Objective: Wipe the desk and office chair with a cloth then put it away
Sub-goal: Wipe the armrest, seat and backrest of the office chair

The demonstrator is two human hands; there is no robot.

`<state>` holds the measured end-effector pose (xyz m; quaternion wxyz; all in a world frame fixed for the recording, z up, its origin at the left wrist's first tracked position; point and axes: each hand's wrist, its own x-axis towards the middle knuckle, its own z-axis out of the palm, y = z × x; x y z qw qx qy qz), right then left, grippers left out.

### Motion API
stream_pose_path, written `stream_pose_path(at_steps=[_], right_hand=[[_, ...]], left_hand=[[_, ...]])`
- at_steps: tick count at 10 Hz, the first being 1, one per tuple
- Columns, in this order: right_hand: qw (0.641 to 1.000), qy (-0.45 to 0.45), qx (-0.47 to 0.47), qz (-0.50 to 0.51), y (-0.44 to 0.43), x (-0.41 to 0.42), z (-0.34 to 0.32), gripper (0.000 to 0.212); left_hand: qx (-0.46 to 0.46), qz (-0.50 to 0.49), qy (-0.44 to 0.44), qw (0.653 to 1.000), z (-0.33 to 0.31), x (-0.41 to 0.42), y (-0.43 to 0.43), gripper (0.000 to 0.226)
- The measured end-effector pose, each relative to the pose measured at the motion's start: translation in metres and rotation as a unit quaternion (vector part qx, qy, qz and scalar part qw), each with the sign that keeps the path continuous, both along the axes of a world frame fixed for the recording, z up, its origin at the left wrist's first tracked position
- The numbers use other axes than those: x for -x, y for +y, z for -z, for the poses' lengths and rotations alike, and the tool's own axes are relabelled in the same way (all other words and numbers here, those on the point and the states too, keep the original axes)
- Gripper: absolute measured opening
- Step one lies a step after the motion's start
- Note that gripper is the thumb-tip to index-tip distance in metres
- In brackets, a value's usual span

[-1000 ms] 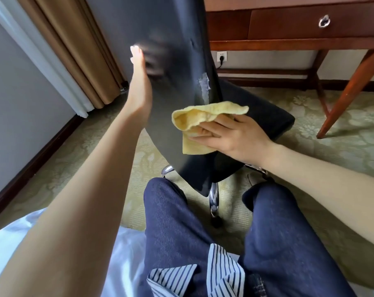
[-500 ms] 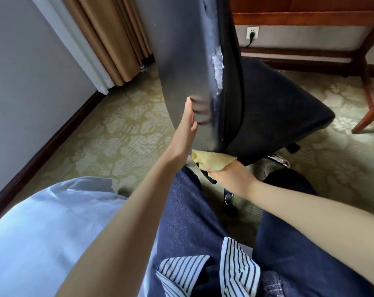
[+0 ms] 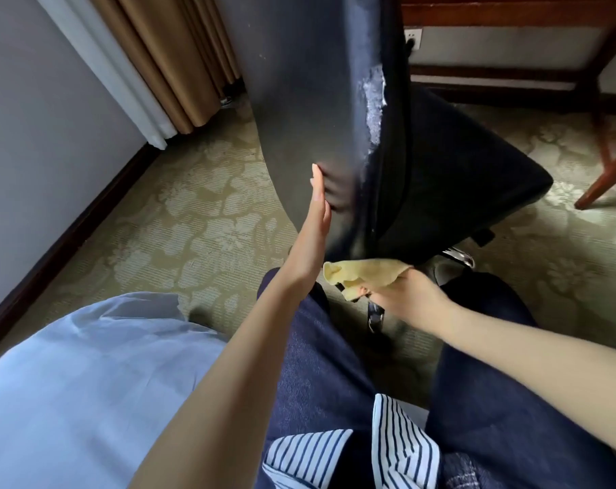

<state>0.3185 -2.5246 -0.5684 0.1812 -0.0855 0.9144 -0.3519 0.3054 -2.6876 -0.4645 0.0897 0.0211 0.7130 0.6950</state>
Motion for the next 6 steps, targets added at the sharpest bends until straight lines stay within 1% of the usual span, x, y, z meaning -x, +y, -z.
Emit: stream_pose_path(at_steps=[1, 2, 3, 4, 5, 6], right_hand=[[0.994, 0.108, 0.027, -0.013, 0.019, 0.002, -0.026, 0.017], [0.960, 0.209, -0.022, -0.187, 0.024, 0.006, -0.062, 0.032], [0.913, 0.309, -0.111, -0.241, 0.025, 0.010, -0.062, 0.037], [0.914, 0.333, -0.179, -0.146, 0.002, 0.008, -0.053, 0.048], [0.860, 0.371, -0.272, -0.222, -0.002, 0.007, -0.023, 0.051], [0.780, 0.406, -0.352, -0.320, -0.010, 0.012, 0.019, 0.052]], left_hand=[[0.009, 0.004, 0.015, 1.000, 0.021, 0.001, -0.009, 0.055], [0.121, 0.010, 0.026, 0.992, 0.050, -0.003, -0.024, 0.050], [0.156, 0.021, 0.005, 0.988, 0.070, -0.012, -0.032, 0.046], [0.184, 0.025, -0.015, 0.983, 0.087, -0.020, -0.029, 0.053], [0.242, 0.041, -0.007, 0.969, 0.090, -0.021, -0.023, 0.075], [0.240, 0.047, -0.054, 0.968, 0.091, -0.016, -0.018, 0.084]])
